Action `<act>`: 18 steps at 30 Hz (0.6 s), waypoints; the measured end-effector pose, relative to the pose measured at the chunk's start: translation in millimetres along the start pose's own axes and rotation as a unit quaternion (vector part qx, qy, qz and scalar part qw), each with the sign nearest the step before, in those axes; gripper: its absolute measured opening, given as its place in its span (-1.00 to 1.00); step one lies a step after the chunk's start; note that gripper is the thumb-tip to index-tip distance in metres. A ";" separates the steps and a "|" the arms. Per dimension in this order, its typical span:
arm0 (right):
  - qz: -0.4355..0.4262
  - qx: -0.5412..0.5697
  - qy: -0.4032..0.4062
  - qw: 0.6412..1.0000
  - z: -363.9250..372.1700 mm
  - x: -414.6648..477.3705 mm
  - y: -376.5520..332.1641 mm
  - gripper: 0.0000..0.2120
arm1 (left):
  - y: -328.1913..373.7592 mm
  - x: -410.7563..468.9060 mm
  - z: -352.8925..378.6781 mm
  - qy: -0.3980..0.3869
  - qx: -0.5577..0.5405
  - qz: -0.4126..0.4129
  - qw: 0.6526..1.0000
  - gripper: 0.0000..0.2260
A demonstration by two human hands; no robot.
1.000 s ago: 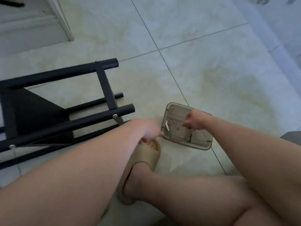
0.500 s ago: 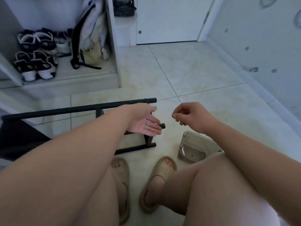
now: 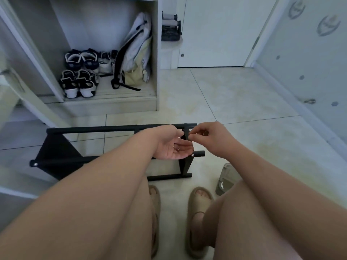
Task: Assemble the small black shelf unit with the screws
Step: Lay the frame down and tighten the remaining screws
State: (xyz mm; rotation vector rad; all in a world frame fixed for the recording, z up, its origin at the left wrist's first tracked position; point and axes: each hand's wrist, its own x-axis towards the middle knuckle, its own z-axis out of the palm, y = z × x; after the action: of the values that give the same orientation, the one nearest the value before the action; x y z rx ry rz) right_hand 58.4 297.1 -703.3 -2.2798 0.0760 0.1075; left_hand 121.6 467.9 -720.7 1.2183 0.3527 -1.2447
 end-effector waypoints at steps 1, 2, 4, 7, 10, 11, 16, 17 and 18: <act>0.010 0.000 0.010 1.000 -2.4 0.4 5.1 -0.89 | 0.6 2.0 -2.0 0.012 0.005 -0.001 1.000 -0.69; 0.024 -0.002 0.017 1.000 -5.1 0.7 10.7 -0.88 | 1.9 3.7 -3.9 0.021 0.013 -0.002 1.000 -0.74; 0.050 -0.020 0.023 0.998 -9.3 2.7 22.0 -0.86 | 4.6 7.0 -6.9 0.030 0.025 -0.002 0.999 -0.74; 0.079 -0.058 -0.005 0.995 -8.9 10.2 37.3 -0.84 | 9.2 18.4 -9.5 0.040 0.031 0.010 0.999 -0.64; 0.096 -0.104 -0.037 0.989 -5.1 22.2 49.5 -0.88 | 14.1 31.4 -8.6 0.052 0.039 0.019 0.998 -0.67; 0.099 -0.119 -0.047 0.987 -3.9 26.8 53.5 -0.90 | 15.9 35.9 -8.1 0.056 0.043 0.020 0.997 -0.70; 0.102 -0.180 -0.096 0.974 2.6 49.3 72.8 -0.95 | 22.8 61.8 -3.3 0.054 0.081 0.038 0.994 -0.77; 0.102 -0.185 -0.102 0.972 3.6 54.3 76.7 -0.96 | 24.4 68.3 -3.4 0.051 0.088 0.039 0.994 -0.79; 0.101 -0.188 -0.106 0.971 4.7 59.7 81.1 -0.97 | 26.2 75.6 -4.5 0.047 0.092 0.039 0.994 -0.81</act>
State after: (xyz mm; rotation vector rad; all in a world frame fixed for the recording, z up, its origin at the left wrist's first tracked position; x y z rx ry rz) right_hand 110.1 246.6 -773.6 -2.6170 0.1898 0.5109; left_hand 172.9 428.1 -767.7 1.4390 0.2611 -1.1737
